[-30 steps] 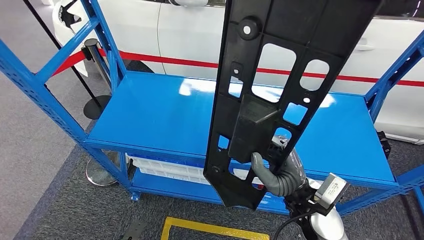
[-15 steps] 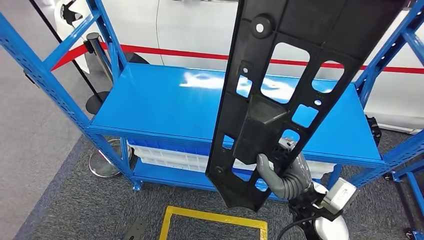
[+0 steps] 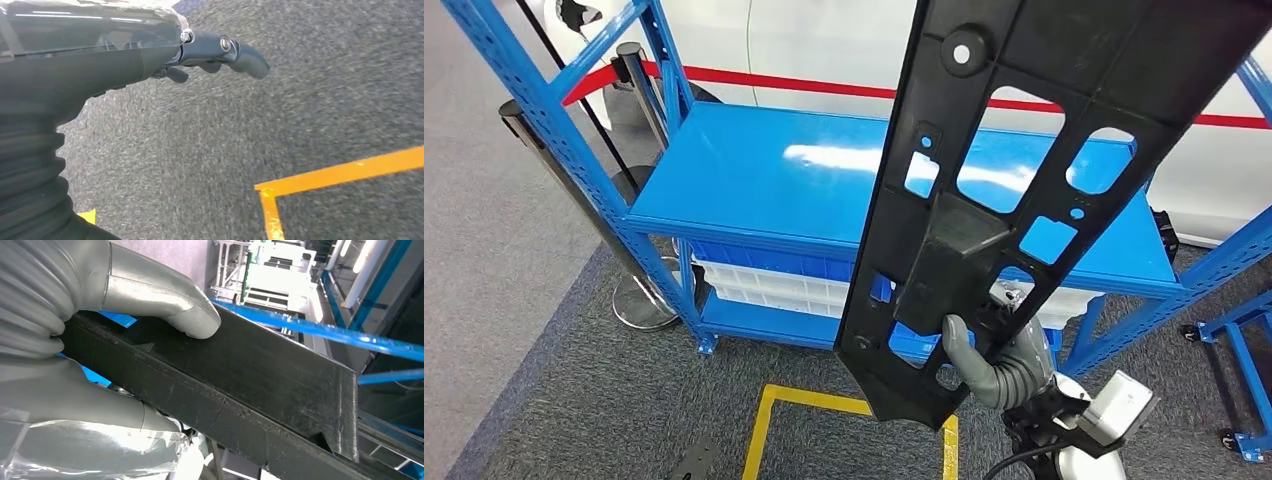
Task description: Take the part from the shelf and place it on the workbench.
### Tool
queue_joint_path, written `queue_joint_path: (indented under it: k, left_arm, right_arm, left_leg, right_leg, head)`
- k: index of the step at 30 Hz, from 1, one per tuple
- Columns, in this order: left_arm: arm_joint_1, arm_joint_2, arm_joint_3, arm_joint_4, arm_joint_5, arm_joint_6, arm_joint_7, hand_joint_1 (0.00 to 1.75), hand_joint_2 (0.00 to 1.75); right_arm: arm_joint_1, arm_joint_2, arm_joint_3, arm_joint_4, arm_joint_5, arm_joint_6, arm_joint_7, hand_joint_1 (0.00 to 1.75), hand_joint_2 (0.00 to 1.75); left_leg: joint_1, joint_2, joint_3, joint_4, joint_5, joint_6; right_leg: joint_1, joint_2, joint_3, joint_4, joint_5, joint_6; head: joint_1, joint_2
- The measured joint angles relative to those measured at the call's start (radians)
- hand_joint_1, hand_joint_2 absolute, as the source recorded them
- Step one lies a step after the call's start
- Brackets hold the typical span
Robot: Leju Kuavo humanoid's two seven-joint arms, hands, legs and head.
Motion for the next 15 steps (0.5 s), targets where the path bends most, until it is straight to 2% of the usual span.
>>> queue_joint_path:
  k: [1,2,3,4,5,6,7,8,9,10,11,12,14,15]
  left_arm:
    - [-0.001,-0.001,0.0,0.0,0.0,0.0,0.0,0.0,1.75]
    - [-0.002,-0.001,0.0,0.0,0.0,0.0,0.0,0.0,1.75]
    - [-0.002,-0.002,0.0,0.0,0.0,0.0,0.0,0.0,1.75]
    - [-0.001,-0.002,0.0,0.0,0.0,0.0,0.0,0.0,1.75]
    - [-0.001,-0.002,0.0,0.0,0.001,0.0,0.0,0.0,1.75]
    - [-0.001,-0.002,0.0,0.0,0.001,0.0,0.001,0.0,1.75]
    - [-0.001,-0.002,0.0,0.0,0.002,0.0,0.001,0.0,1.75]
    - [-0.001,-0.003,0.0,0.0,0.002,0.0,0.001,0.0,1.75]
    - [-0.001,-0.004,0.0,0.0,0.003,0.0,0.001,0.0,1.75]
    - [-0.001,-0.005,0.0,0.0,0.003,0.0,0.001,0.0,1.75]
    - [-0.001,-0.006,0.0,0.0,0.004,0.0,0.0,0.0,1.75]
    - [0.0,-0.007,0.0,0.0,0.004,0.0,0.0,0.0,1.75]
    - [0.001,-0.007,0.0,0.0,0.004,0.0,-0.001,0.0,1.75]
    - [0.001,-0.007,0.0,0.0,0.004,0.0,-0.001,0.0,1.75]
  right_arm:
    - [0.002,0.0,-0.003,-0.001,0.0,0.0,0.0,1.75,1.75]
    - [0.004,0.0,-0.006,-0.002,0.0,0.0,0.0,1.75,1.75]
    - [0.005,0.0,-0.008,-0.003,0.0,0.0,0.001,1.75,1.75]
    - [0.007,0.0,-0.009,-0.003,0.0,0.0,0.001,1.75,1.75]
    - [0.008,0.0,-0.01,-0.003,0.0,0.0,0.001,1.75,1.75]
    - [0.01,0.0,-0.011,-0.003,0.0,0.0,0.001,1.75,1.75]
    - [0.01,0.0,-0.012,-0.003,0.0,0.001,0.001,1.75,1.75]
    - [0.01,0.0,-0.013,-0.003,0.0,0.002,0.001,1.75,1.75]
    - [0.008,0.0,-0.014,-0.004,0.0,0.003,0.001,1.75,1.75]
    - [0.007,0.0,-0.014,-0.004,0.0,0.004,0.001,1.75,1.75]
    - [0.006,0.0,-0.015,-0.005,0.0,0.004,0.001,1.75,1.75]
    - [0.005,0.0,-0.015,-0.005,0.0,0.005,0.001,1.75,1.75]
    - [0.004,0.0,-0.016,-0.005,0.0,0.006,0.001,1.75,1.75]
    - [0.004,0.0,-0.016,-0.005,0.001,0.006,0.001,1.75,1.75]
  left_leg:
    - [0.003,0.002,-0.011,-0.003,0.012,0.008]
    - [0.003,0.004,-0.021,-0.003,0.023,0.013]
    - [0.002,0.005,-0.035,-0.002,0.033,0.016]
    - [0.002,0.005,-0.048,0.0,0.042,0.017]
    - [0.001,0.006,-0.061,0.002,0.051,0.016]
    - [0.001,0.006,-0.075,0.004,0.06,0.015]
    - [0.001,0.006,-0.087,0.007,0.067,0.013]
    - [0.001,0.006,-0.097,0.01,0.073,0.011]
    - [0.001,0.006,-0.105,0.014,0.078,0.007]
    - [0.0,0.005,-0.112,0.017,0.083,0.003]
    - [0.0,0.006,-0.116,0.018,0.09,-0.002]
    - [0.0,0.006,-0.119,0.017,0.097,-0.009]
    - [0.001,0.005,-0.123,0.014,0.106,-0.021]
    - [0.001,0.004,-0.129,0.023,0.092,-0.026]
  right_leg:
    - [0.0,0.002,-0.013,0.031,-0.036,0.005]
    - [-0.003,0.003,-0.03,0.083,-0.087,0.009]
    - [-0.003,0.003,-0.048,0.151,-0.138,0.012]
    - [-0.004,0.003,-0.063,0.218,-0.172,0.015]
    - [-0.005,0.003,-0.067,0.264,-0.184,0.017]
    - [-0.005,0.002,-0.054,0.276,-0.175,0.017]
    - [-0.005,0.003,-0.022,0.248,-0.151,0.015]
    - [-0.004,0.003,0.028,0.187,-0.124,0.011]
    - [-0.003,0.004,0.08,0.112,-0.111,0.005]
    - [0.0,0.004,0.124,0.044,-0.108,-0.001]
    - [0.004,0.005,0.152,-0.003,-0.111,-0.006]
    - [0.007,0.005,0.162,-0.025,-0.116,-0.011]
    - [0.007,0.002,0.157,-0.036,-0.103,-0.02]
    - [0.004,0.0,0.152,-0.039,-0.094,-0.028]
  head:
    - [0.0,0.0]
    - [0.0,0.0]
    - [0.0,0.0]
    - [0.0,0.0]
    - [0.0,0.0]
    - [0.0,0.0]
    - [0.0,0.0]
    - [0.0,0.0]
    - [0.0,0.0]
    - [0.0,0.0]
    - [0.0,0.0]
    - [0.0,0.0]
    - [0.0,0.0]
    - [0.0,0.0]
